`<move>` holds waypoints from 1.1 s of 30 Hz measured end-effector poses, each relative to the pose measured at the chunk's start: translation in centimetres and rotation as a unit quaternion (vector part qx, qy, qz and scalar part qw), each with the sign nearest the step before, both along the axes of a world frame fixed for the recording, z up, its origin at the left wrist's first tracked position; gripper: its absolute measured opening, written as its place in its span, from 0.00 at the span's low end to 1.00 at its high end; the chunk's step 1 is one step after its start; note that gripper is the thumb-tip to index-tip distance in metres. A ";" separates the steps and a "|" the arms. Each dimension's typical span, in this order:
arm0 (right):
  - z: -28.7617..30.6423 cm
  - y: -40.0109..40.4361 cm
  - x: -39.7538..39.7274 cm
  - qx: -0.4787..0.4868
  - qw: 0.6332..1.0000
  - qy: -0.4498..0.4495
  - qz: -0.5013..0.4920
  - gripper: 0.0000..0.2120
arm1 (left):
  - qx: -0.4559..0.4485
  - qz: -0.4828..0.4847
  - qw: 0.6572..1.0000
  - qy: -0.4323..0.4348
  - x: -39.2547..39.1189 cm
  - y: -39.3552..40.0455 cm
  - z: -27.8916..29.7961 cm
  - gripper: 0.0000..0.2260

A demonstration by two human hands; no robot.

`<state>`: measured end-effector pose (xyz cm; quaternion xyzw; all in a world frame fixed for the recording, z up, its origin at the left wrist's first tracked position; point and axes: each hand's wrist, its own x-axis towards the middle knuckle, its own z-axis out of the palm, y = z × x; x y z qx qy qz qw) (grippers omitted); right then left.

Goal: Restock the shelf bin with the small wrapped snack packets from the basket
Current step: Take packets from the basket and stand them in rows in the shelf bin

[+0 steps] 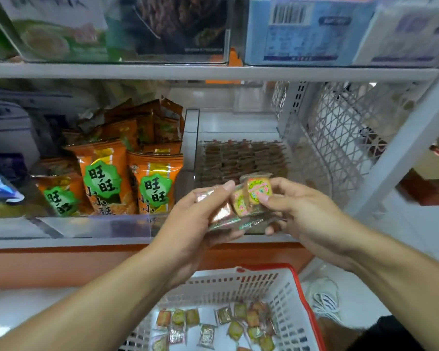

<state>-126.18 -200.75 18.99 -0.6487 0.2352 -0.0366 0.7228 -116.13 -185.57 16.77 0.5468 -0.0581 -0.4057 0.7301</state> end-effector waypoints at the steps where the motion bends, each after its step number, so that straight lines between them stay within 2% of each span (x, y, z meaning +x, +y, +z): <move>1: -0.1 0.1 0.1 0.007 1.000 -0.001 -0.007 0.06 | -0.006 0.002 1.000 -0.004 0.0 0.0 0.0 0.27; 3: -0.1 0.2 0.2 0.019 1.000 -0.003 -0.014 0.06 | -0.013 0.010 1.000 -0.018 0.0 0.1 -0.1 0.31; 9: -0.2 0.6 0.2 0.039 0.999 -0.020 0.007 0.10 | -0.031 0.007 0.999 -0.042 0.6 1.1 -0.3 0.31; 15: -0.2 0.5 0.4 0.032 0.998 -0.042 0.025 0.09 | -0.031 0.005 0.999 -0.037 0.8 1.6 0.1 0.32; 20: -0.2 0.7 0.6 0.050 0.997 -0.036 0.037 0.13 | -0.029 0.019 0.998 -0.045 0.9 1.7 0.3 0.24; 23: -0.1 0.6 0.6 0.017 0.998 -0.035 0.041 0.17 | -0.013 0.026 0.999 -0.043 1.1 1.8 0.1 0.18; 26: 0.0 0.4 0.7 -0.020 0.999 -0.050 0.010 0.21 | -0.005 0.029 0.999 -0.033 1.3 2.0 0.0 0.17; 33: 1.0 -0.9 0.8 -0.009 0.987 -0.155 -0.044 0.16 | -0.016 0.043 0.999 -0.014 1.6 2.0 0.1 0.17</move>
